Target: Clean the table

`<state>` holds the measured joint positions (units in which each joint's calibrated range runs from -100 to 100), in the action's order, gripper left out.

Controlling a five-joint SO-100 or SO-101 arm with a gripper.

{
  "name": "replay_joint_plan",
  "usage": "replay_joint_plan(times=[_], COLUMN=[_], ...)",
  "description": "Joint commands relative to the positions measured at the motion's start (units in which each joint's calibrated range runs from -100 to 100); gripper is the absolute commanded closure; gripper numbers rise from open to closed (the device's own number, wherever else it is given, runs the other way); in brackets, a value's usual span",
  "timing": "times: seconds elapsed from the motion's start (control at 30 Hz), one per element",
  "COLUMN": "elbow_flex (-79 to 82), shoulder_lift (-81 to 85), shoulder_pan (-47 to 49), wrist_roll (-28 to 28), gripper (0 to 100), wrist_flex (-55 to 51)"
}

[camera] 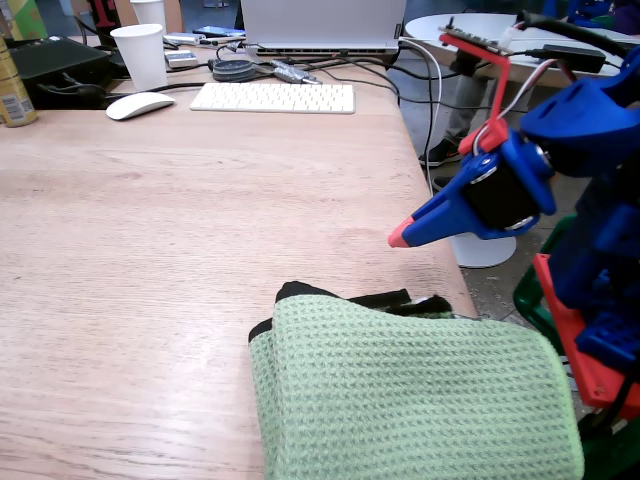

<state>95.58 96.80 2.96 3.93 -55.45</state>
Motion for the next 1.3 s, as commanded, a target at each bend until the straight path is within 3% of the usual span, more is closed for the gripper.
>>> replay_joint_plan(times=[0.0,0.5,0.67,0.83,0.97,1.27], elbow_flex=[-0.5,-2.8,-28.0,-58.0,-73.4,-86.4], shoulder_lift=[0.5,-0.8,-24.2,-43.1,-54.6,-62.9], shoulder_pan=[-0.1,0.9,-0.1,2.3,18.0,34.6], wrist_roll=[-0.1,0.4,-0.1,0.4,0.2,-0.1], gripper=[100,100,100,100,100,100], wrist_flex=[0.8,0.2,-3.5,-23.5,-32.7,-34.9])
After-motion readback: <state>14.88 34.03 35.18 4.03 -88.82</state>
